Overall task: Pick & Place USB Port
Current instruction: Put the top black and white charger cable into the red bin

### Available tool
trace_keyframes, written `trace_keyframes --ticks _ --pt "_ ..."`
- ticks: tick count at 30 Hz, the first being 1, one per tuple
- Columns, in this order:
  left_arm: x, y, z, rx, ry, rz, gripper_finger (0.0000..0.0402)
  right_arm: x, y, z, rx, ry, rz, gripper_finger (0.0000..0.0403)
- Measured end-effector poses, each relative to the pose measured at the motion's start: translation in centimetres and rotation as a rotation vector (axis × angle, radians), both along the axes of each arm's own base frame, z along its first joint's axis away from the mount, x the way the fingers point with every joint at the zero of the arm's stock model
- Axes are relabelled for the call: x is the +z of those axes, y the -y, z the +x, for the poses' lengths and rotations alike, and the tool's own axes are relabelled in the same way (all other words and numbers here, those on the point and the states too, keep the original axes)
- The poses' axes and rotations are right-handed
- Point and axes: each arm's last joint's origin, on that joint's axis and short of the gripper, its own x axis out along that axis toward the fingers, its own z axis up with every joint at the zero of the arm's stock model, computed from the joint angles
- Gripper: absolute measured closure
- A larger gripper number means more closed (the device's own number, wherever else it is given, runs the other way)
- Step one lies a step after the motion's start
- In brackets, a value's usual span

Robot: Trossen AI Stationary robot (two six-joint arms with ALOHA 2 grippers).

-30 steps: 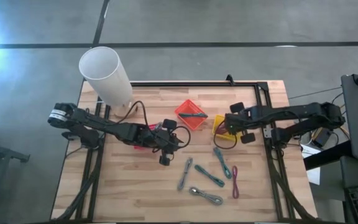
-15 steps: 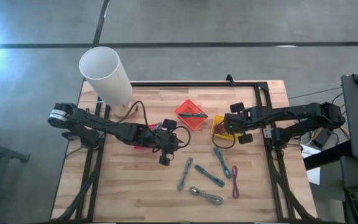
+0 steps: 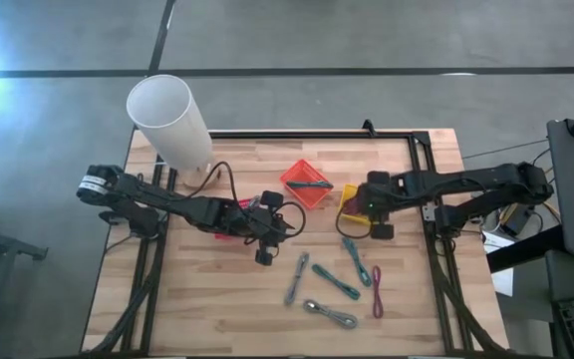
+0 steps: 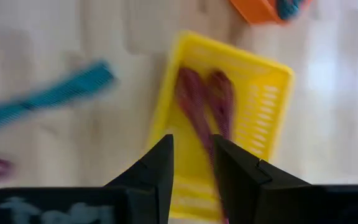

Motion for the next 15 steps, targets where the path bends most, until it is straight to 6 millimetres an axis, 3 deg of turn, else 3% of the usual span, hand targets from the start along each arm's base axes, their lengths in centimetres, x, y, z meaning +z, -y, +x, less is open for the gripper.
trace_keyframes --ticks 10,15 --pt "0.0 0.0 0.0 0.002 0.000 -0.003 0.0312 0.4 -1.5 0.7 -0.099 0.102 0.099 0.0299" --pt "0.0 0.0 0.0 0.002 0.000 -0.003 0.0312 0.2 -1.9 1.5 -0.058 0.188 0.189 0.0284"
